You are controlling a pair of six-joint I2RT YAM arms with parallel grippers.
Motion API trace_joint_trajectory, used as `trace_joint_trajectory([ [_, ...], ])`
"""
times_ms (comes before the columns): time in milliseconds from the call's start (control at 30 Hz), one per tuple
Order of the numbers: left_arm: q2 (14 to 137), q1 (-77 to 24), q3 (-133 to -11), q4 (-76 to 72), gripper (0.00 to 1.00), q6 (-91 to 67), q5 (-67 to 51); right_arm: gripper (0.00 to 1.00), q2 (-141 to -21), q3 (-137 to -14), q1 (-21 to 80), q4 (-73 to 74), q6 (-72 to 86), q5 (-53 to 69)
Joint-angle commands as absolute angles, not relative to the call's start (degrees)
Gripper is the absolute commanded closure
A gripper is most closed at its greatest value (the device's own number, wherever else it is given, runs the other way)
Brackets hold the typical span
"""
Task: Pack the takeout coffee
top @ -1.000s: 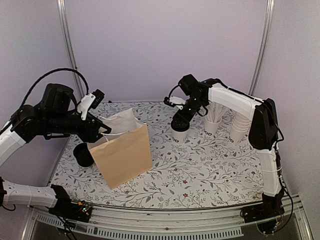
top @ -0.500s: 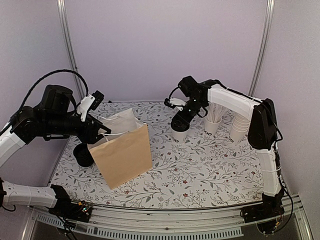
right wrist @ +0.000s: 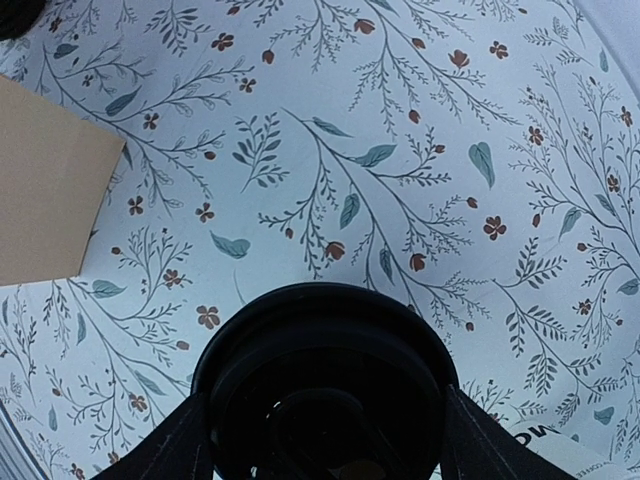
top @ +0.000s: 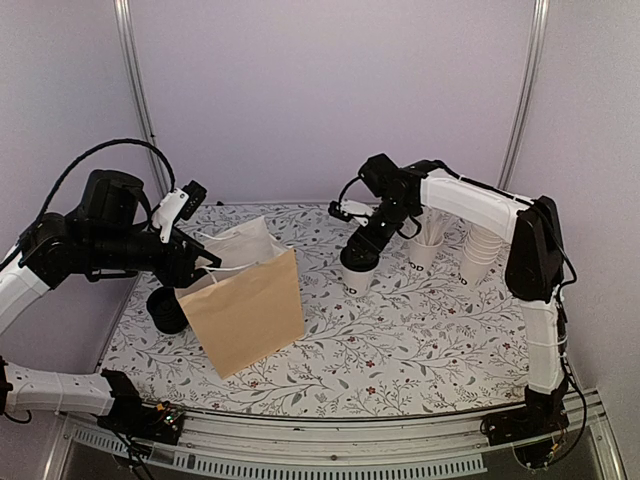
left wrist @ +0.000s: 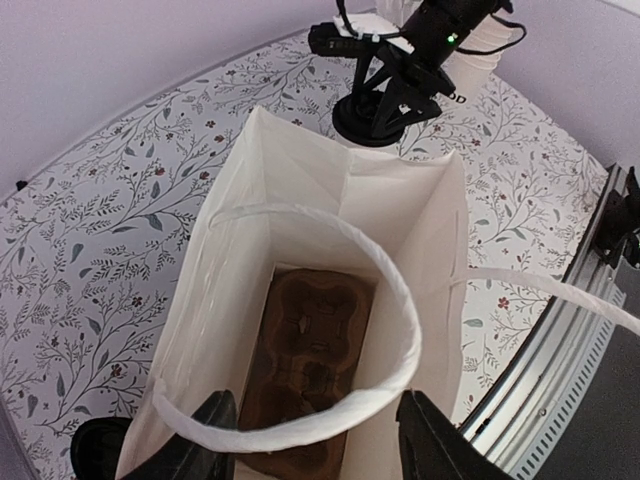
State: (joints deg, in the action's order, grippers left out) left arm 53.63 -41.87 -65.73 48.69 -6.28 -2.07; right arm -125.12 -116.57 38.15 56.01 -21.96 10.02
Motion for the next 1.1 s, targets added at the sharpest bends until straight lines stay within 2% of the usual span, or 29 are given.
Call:
trace_joint_trajectory([
  [0, 53.8, -41.3, -66.4, 47.2, 0.42, -6.5, -1.7, 0.28, -118.5, -112.7, 41.1, 56.9, -23.8, 12.8],
  [233, 53.5, -41.2, -66.6, 47.2, 0.37, -5.7, -0.2, 0.31, -111.4, -105.0, 43.2, 60.0, -27.7, 13.1],
  [433, 54.6, -41.2, -69.0, 51.0, 0.26, -6.6, 4.0, 0.31, -102.2, -91.9, 43.2, 57.5, -32.0, 12.1],
  [567, 56.4, -41.1, -69.3, 52.1, 0.24, -6.3, 3.5, 0.31, -95.9, -82.5, 43.1, 55.1, -34.5, 11.9],
  [733, 59.6, -41.1, -69.5, 52.7, 0.33, -6.2, 1.1, 0.3, -89.5, -74.8, 42.7, 52.6, -35.3, 11.4],
  [833, 60.6, -41.0, -69.9, 51.5, 0.44, -6.0, 1.7, 0.3, -87.6, -72.2, 42.4, 52.0, -35.3, 11.5],
  [1067, 62.9, -41.0, -71.4, 49.0, 0.55, -4.0, -2.0, 0.22, -86.0, -69.9, 42.2, 52.4, -35.6, 12.1],
])
